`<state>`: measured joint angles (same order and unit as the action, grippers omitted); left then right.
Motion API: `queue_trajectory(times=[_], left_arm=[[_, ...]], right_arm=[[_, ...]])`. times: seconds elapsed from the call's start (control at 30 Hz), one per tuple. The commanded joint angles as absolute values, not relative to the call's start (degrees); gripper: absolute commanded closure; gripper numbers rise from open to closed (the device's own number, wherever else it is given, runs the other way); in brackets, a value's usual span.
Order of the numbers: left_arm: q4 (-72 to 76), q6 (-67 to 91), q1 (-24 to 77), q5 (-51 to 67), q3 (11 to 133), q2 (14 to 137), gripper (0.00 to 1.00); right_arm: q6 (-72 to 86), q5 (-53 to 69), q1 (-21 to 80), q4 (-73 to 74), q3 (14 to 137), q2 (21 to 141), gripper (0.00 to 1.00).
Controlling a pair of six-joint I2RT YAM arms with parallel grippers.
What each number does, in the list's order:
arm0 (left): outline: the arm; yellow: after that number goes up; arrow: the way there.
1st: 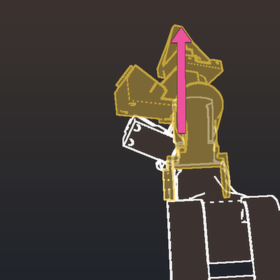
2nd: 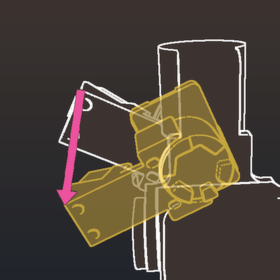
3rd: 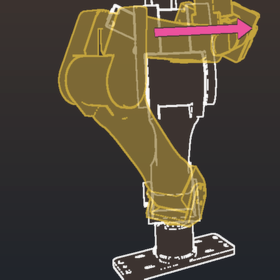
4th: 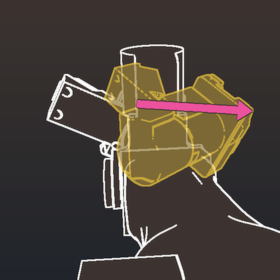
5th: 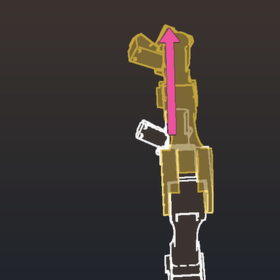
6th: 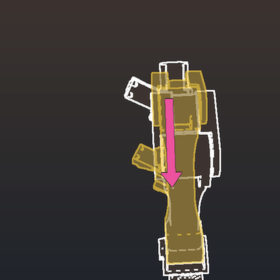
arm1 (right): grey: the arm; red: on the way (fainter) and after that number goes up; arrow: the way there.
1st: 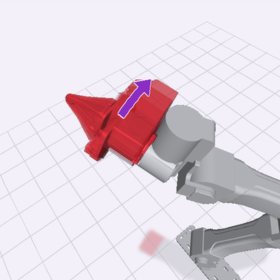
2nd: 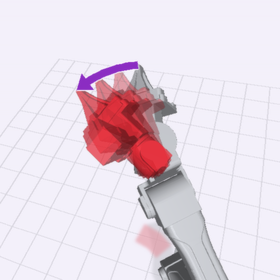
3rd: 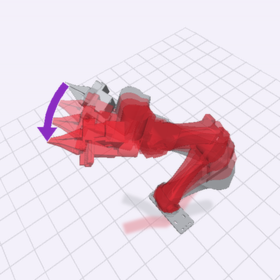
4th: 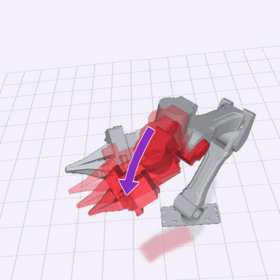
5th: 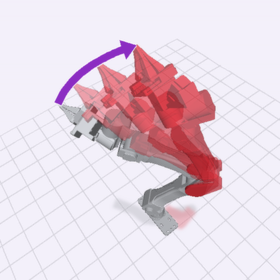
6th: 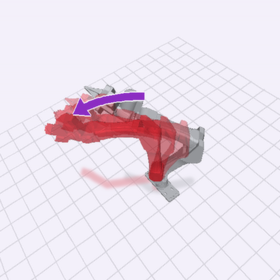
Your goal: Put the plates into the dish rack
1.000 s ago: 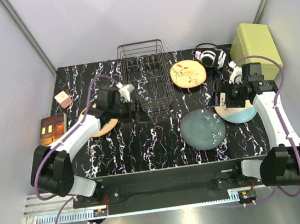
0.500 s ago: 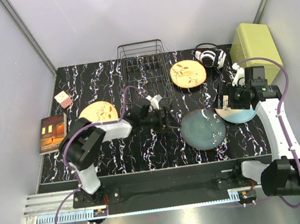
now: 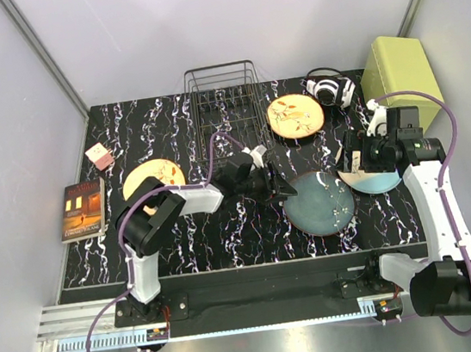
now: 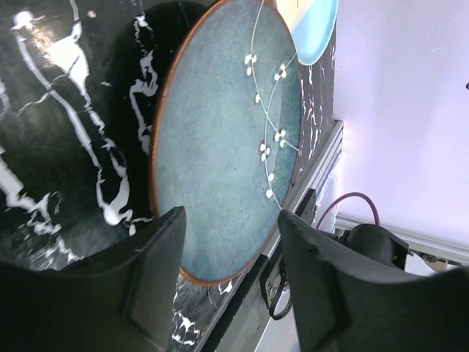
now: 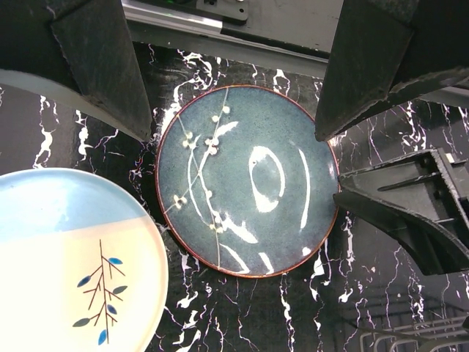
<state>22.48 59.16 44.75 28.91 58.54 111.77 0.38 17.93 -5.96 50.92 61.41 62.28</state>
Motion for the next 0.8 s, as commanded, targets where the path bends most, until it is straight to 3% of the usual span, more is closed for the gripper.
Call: queue_trajectory(times=[0.0,0.17,0.23,0.27,0.43,0.77], left_arm=[[18.4,62.5,45.0,27.3,59.2,114.0,0.44],[17.6,61.0,45.2,26.6,57.5,111.9,0.48],[14.4,59.2,45.2,25.5,56.8,108.4,0.42],[13.6,57.3,45.3,24.1,56.3,107.1,0.34],[12.0,56.3,45.4,21.7,53.2,103.4,0.26],[11.9,55.5,47.7,24.9,62.2,114.9,0.35]], right_arm=[[-1.8,17.9,-6.2,50.6,61.5,62.3,0.00],[-2.0,18.6,-6.2,50.6,61.5,62.5,0.00],[-2.0,18.6,-6.2,50.7,61.4,62.5,0.00],[-2.1,18.6,-6.2,50.5,61.4,62.3,0.00],[-1.8,19.3,-6.2,49.8,60.9,62.4,0.00],[-1.6,18.9,-6.2,49.7,60.9,61.2,0.00]])
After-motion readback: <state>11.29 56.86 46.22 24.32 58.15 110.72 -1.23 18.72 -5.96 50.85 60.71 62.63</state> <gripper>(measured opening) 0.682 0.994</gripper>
